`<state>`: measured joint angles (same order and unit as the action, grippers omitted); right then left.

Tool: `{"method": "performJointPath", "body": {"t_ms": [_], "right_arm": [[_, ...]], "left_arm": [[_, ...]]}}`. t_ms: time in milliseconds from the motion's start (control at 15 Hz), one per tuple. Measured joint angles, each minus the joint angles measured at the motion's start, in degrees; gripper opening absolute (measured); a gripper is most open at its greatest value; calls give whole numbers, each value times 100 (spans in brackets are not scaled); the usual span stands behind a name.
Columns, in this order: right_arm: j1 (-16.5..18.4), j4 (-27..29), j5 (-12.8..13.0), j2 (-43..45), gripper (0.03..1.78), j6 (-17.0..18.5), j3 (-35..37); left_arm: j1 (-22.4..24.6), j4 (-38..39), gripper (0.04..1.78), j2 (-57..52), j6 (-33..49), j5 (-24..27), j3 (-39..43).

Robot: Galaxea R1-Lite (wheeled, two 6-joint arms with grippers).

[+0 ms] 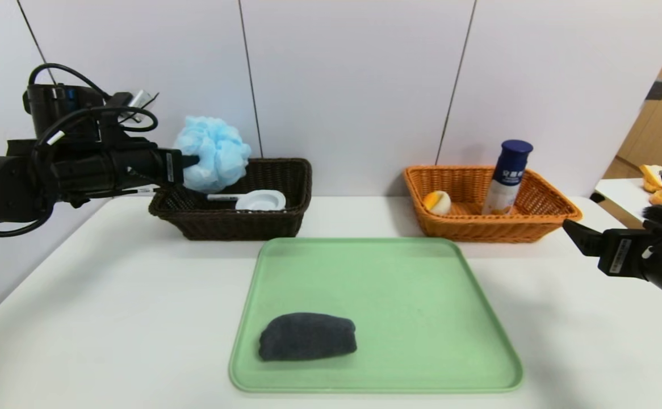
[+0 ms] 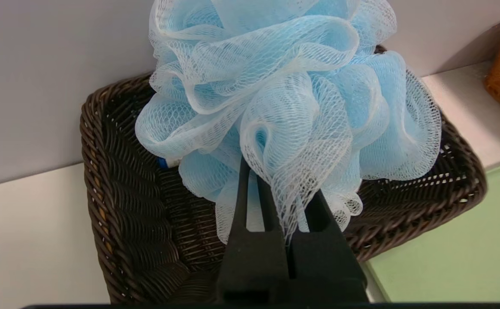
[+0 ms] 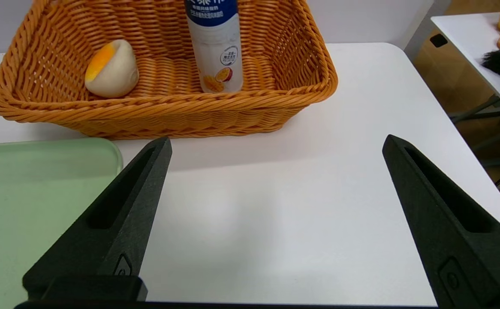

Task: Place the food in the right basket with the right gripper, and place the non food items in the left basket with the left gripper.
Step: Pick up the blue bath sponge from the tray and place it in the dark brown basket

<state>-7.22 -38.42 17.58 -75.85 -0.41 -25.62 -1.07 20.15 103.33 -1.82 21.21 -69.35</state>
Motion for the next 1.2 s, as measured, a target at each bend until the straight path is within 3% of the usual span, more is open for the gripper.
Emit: {"method": "performJointPath", "body": {"t_ms": [267,467,800,1000,1200], "right_arm": [[-20,-68,-11,13,169,-32,2],[-38,-112,-11,16,169,-33,-6],[-57,-115,-11,2,169,-21,-12],[-57,-115,-9,-2,169,-11,-12],[-57,-112,-17,-9,169,-2,-12]], "left_arm": [[13,-163,6,428,-286,-438,-236],[13,-475,6,552,-293,-473,-305],[52,-456,82,590,-269,-479,-284],[61,-323,110,594,-256,-506,-273],[74,272,130,550,-135,-750,-324]]}}
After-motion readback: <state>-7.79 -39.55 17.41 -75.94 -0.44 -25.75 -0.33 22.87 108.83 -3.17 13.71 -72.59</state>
